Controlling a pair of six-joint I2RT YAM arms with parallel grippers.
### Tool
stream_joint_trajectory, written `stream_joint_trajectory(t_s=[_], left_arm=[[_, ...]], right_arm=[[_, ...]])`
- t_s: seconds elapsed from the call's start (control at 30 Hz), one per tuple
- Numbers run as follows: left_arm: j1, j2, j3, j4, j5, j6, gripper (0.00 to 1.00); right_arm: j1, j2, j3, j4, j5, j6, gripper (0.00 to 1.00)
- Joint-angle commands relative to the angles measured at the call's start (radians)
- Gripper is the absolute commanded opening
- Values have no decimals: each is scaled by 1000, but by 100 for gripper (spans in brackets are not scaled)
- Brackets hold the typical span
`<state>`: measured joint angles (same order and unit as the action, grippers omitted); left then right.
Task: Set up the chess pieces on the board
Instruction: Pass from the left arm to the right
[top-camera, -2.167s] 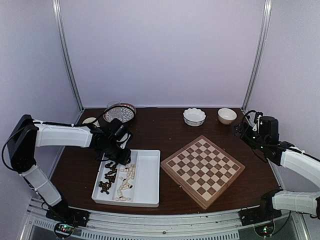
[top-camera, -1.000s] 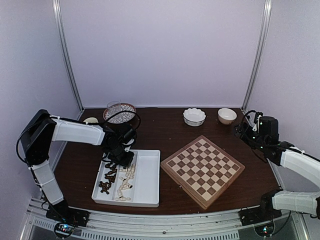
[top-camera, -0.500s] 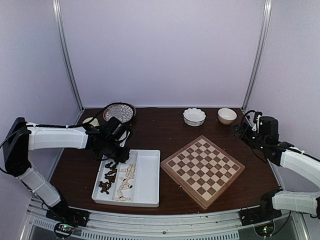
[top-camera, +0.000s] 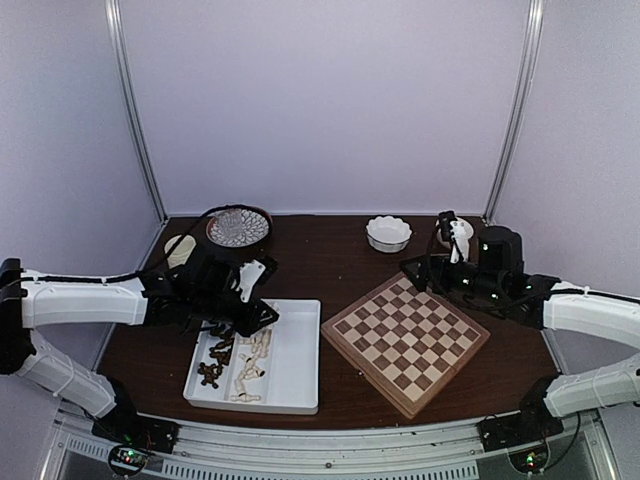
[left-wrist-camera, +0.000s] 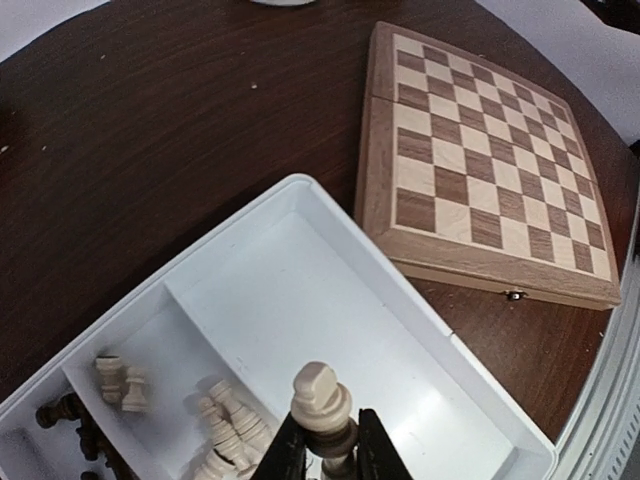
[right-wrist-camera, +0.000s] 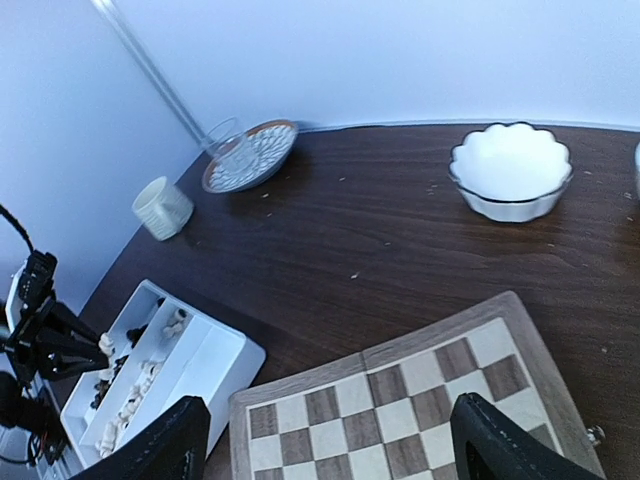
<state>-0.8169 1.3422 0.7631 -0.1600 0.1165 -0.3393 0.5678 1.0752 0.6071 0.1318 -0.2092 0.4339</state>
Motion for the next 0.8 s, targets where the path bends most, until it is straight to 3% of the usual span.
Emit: stream_joint_trajectory(t_s=[0.0,0.27,0.5,0.77], left_arm=[[-85,-8,-13,153,25,117,17],[-194,78,-26,307,-37,234,18],[-230,174,1,338,-70,295,18],[-266,182,-18,386,-101,365,18]], right_arm=[[115,72,69,36,-60,-123,87],[251,279,185,7,-155,-179,83],[277,431,247,58,-295,-111,78],[282,544,295,89,-399,-49,72]])
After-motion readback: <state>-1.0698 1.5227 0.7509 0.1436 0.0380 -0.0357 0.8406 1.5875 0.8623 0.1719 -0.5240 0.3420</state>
